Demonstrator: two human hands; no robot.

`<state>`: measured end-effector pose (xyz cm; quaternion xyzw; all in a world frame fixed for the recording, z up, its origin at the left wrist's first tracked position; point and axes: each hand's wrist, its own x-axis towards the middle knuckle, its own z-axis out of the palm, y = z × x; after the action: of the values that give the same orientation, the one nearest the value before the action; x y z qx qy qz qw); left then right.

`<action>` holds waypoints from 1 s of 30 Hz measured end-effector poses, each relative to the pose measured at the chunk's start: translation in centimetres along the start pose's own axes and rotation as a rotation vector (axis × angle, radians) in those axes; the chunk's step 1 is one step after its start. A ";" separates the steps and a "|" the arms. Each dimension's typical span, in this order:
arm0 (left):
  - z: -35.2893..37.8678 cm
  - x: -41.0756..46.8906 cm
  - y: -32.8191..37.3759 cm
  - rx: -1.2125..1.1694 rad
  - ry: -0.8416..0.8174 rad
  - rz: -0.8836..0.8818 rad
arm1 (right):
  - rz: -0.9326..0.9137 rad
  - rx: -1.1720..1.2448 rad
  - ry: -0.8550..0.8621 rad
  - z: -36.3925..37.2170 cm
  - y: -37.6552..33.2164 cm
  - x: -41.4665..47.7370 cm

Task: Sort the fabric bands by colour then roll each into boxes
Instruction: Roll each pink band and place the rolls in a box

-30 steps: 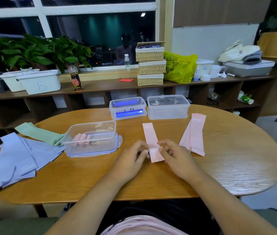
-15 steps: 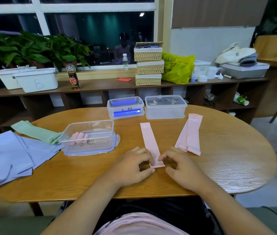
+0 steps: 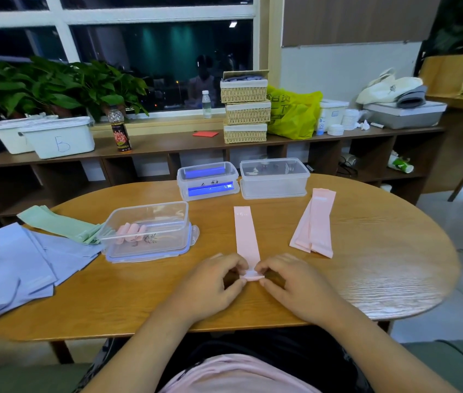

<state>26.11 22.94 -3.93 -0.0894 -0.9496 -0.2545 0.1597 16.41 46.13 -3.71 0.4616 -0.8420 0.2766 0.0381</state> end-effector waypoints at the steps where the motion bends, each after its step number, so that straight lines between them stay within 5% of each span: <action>1: 0.0 0.0 0.0 -0.005 0.006 -0.015 | 0.025 0.016 0.015 0.1 0.0 0.0; 30: 0.2 -0.1 -0.4 -0.035 0.028 0.056 | -0.057 0.033 0.061 0.6 0.7 -0.5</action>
<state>26.08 22.73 -4.30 -0.1151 -0.9398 -0.2676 0.1785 16.26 46.50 -4.64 0.4772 -0.8223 0.3034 0.0639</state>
